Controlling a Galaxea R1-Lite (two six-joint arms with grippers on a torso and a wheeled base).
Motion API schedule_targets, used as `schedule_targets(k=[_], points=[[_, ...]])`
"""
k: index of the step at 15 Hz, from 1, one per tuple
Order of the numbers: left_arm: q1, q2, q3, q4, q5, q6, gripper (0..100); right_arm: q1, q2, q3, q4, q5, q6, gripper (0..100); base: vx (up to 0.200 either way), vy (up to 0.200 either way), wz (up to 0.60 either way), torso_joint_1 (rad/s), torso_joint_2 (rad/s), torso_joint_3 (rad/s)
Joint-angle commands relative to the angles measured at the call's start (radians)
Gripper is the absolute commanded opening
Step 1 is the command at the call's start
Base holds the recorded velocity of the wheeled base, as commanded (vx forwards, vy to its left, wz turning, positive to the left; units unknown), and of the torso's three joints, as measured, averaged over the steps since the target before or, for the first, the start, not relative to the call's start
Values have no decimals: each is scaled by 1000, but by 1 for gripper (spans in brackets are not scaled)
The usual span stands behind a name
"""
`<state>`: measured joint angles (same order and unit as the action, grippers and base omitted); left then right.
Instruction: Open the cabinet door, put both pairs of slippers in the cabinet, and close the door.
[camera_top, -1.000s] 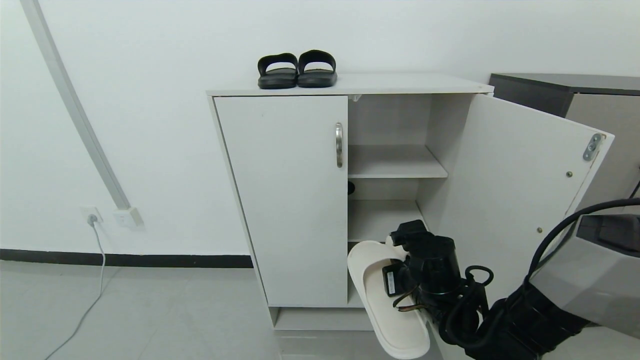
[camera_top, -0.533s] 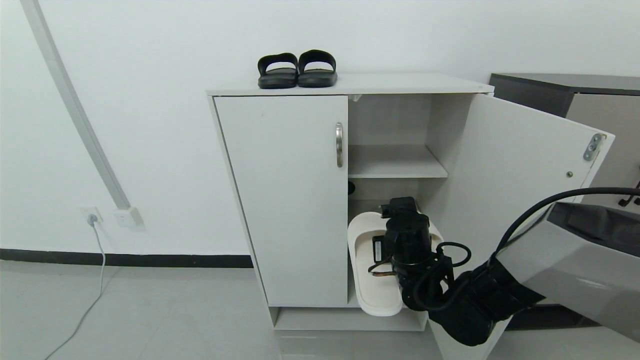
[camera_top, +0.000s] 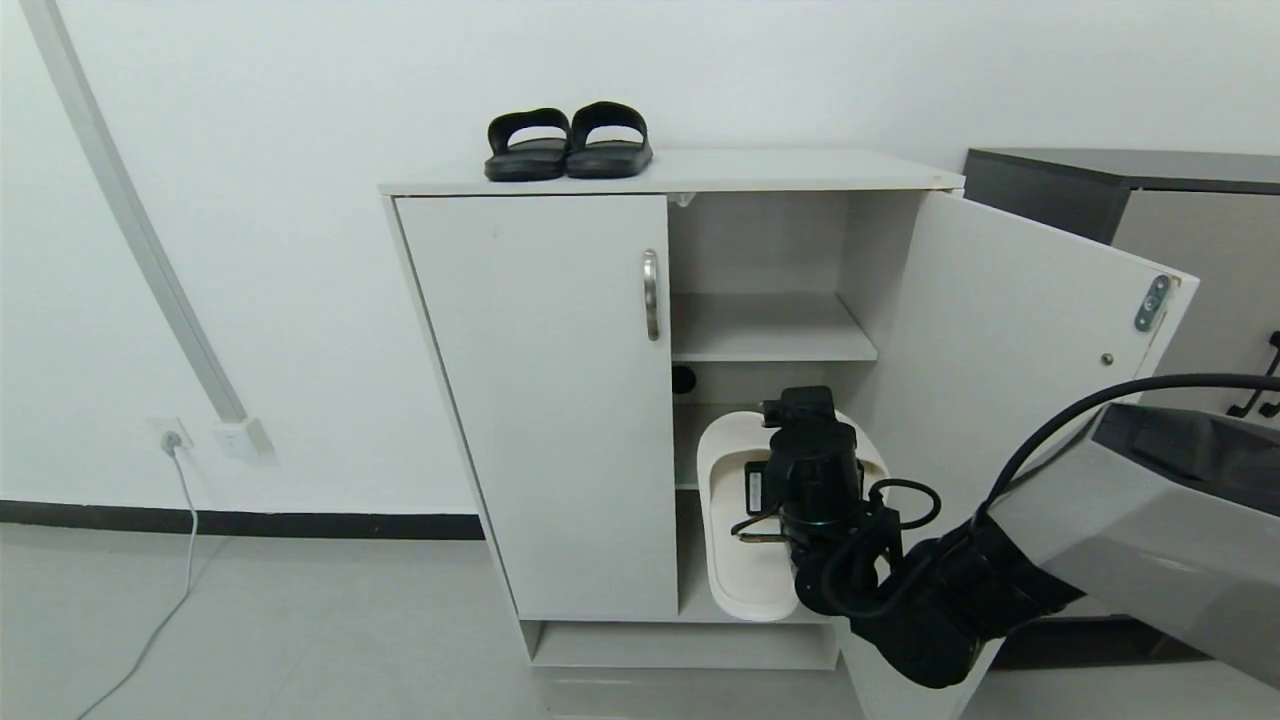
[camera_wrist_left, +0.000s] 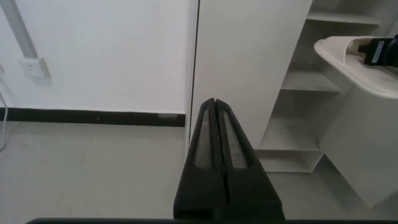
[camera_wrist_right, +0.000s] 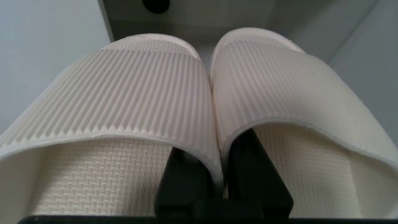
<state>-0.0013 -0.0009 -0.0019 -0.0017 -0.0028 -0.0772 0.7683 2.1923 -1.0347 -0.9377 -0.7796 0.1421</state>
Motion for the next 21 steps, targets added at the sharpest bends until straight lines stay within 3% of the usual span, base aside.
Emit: schedule_targets(k=[1, 21], points=[[0, 2, 0, 0, 0, -1, 0, 16, -8, 10, -4, -1, -1, 0, 0, 0, 0, 0, 0, 0], [0, 2, -1, -1, 3, -7, 0, 2, -63, 177, -27, -1, -4, 0, 0, 0, 0, 0, 0, 0]])
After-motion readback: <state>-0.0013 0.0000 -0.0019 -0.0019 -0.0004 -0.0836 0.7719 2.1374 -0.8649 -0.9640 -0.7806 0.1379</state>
